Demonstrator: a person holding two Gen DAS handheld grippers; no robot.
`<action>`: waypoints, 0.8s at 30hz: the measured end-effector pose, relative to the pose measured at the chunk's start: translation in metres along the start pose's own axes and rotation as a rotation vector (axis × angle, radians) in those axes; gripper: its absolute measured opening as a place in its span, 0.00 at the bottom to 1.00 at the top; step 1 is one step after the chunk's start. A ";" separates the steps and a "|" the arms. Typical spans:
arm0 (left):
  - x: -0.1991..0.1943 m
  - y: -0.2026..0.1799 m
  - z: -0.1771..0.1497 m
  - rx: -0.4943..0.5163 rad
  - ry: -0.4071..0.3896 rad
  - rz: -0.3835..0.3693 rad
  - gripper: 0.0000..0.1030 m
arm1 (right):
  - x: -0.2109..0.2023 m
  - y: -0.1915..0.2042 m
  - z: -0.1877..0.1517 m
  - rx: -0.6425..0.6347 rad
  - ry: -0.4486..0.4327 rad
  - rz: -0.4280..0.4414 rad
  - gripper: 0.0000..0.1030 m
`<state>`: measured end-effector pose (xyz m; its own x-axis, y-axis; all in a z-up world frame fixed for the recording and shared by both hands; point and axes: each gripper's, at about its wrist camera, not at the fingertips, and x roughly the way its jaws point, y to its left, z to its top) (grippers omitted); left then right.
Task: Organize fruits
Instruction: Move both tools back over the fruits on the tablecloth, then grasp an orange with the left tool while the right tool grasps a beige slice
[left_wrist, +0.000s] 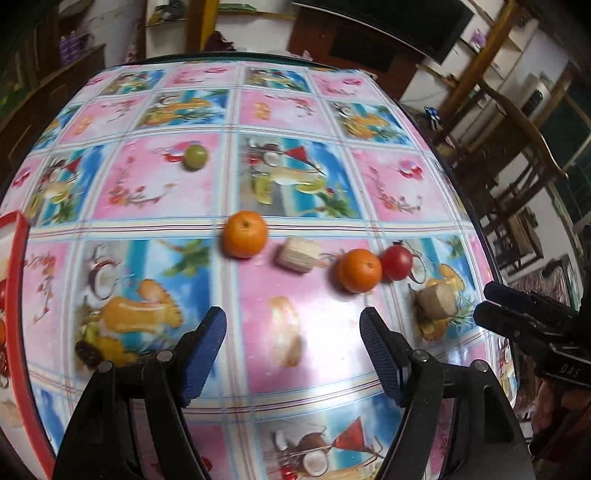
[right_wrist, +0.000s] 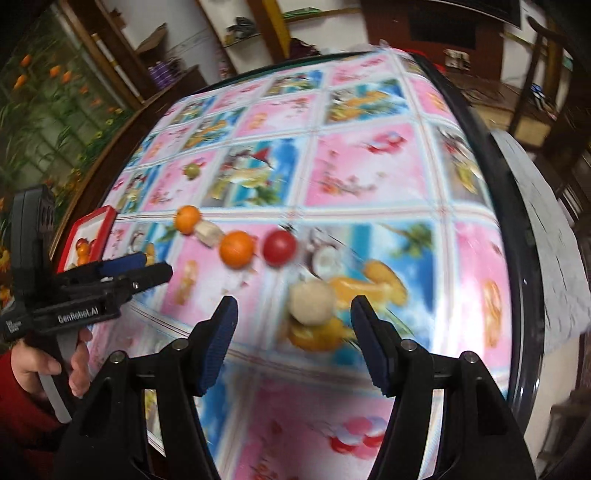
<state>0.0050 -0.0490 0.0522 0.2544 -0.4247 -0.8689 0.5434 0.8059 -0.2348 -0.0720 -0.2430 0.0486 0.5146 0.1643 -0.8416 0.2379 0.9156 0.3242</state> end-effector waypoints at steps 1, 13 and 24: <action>0.003 -0.004 0.001 0.009 0.003 -0.006 0.72 | 0.000 -0.004 -0.003 0.009 0.002 -0.006 0.63; 0.044 -0.044 0.020 0.118 0.047 0.000 0.55 | 0.028 0.000 -0.004 -0.036 0.045 -0.010 0.53; 0.067 -0.074 0.022 0.194 0.057 0.032 0.35 | 0.055 0.003 0.006 -0.109 0.100 -0.039 0.35</action>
<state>-0.0003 -0.1461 0.0206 0.2311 -0.3718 -0.8991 0.6810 0.7218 -0.1235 -0.0383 -0.2336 0.0060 0.4209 0.1587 -0.8931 0.1628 0.9554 0.2465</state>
